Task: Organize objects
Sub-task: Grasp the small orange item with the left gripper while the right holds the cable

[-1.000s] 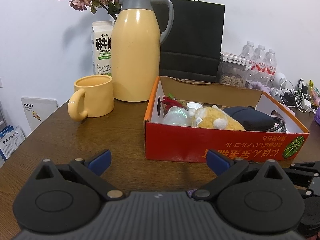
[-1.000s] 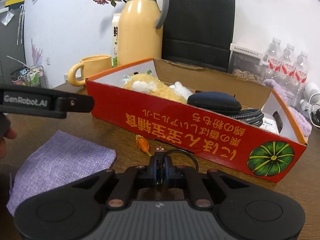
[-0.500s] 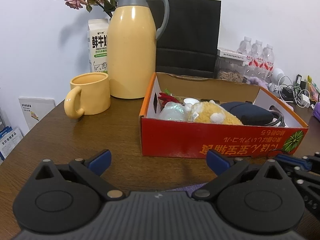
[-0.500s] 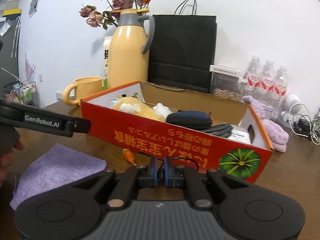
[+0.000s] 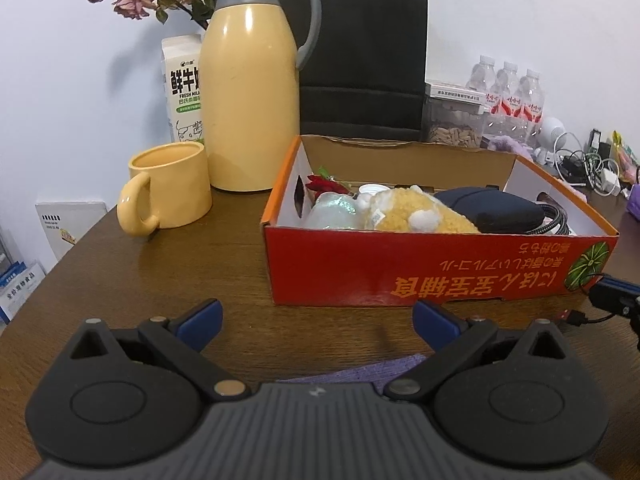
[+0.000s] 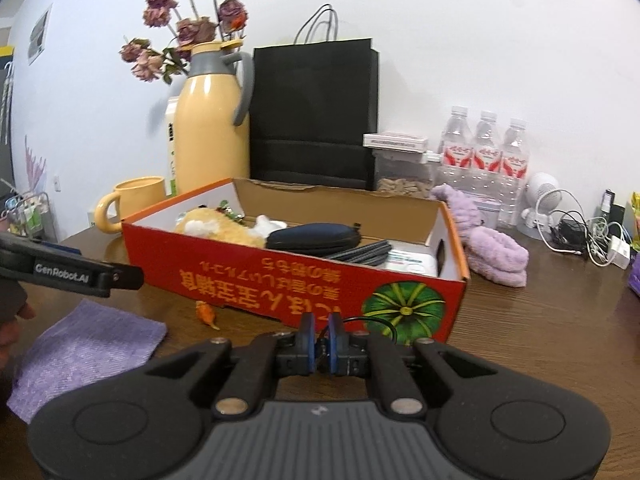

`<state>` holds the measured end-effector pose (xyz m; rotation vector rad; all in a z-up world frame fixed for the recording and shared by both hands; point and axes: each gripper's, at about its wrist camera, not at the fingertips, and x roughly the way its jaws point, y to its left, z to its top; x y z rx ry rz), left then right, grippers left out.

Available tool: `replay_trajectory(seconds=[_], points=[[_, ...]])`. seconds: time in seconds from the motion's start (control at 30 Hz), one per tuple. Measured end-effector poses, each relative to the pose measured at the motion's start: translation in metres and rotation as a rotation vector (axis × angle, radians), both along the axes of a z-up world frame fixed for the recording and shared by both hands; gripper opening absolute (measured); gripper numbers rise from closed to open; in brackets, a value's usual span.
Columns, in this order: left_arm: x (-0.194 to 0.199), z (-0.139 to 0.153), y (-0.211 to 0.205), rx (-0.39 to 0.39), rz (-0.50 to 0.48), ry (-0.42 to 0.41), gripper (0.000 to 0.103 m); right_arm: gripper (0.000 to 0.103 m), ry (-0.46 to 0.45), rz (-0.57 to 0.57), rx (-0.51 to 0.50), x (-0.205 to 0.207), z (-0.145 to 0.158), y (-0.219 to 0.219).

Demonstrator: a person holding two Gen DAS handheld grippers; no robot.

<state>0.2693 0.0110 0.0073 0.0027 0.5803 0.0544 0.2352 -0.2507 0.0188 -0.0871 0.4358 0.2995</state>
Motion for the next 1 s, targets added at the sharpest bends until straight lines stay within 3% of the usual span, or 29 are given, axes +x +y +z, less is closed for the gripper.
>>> replay_trajectory(seconds=[0.6, 0.77, 1.0], points=[[0.027, -0.014, -0.068, 0.133, -0.127, 0.079, 0.103, 0.006, -0.024, 0.005, 0.018, -0.006, 0.003, -0.009], [0.032, -0.023, -0.076, 0.181, -0.168, 0.098, 0.094, 0.006, -0.024, 0.021, 0.014, -0.008, 0.003, -0.007], [0.034, -0.027, -0.074, 0.148, -0.227, 0.104, 0.069, 0.006, -0.017, 0.026, 0.002, -0.008, 0.001, -0.004]])
